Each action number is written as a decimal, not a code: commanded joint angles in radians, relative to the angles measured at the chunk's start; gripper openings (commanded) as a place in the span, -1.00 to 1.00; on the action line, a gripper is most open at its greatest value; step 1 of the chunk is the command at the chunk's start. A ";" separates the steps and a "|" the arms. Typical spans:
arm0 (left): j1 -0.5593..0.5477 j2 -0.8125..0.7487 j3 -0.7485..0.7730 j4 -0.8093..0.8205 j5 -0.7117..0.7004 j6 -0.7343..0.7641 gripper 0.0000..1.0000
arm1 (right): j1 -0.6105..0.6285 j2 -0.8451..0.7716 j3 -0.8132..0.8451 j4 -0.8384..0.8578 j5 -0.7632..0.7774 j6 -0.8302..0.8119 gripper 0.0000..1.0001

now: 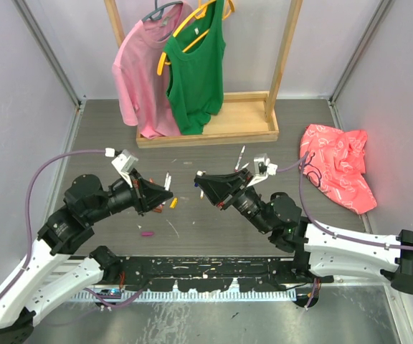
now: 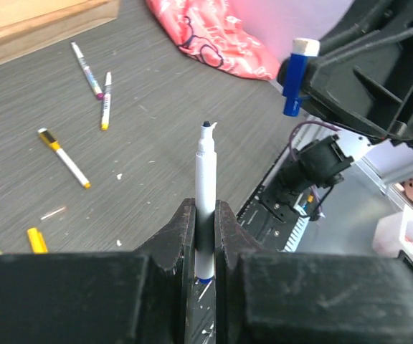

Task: Insert the pens into the pen caps
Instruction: Place the pen cap at the center of the board, then insert the pen cap onto the pen.

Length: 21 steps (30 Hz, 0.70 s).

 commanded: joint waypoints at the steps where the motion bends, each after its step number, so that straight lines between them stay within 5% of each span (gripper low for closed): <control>1: 0.003 0.020 0.041 0.131 0.152 0.028 -1.00 | -0.002 0.036 0.026 0.228 0.009 0.004 -0.99; 21: 0.004 0.019 0.020 0.184 0.346 -0.008 -1.00 | -0.002 0.165 0.043 0.469 -0.026 0.095 -0.99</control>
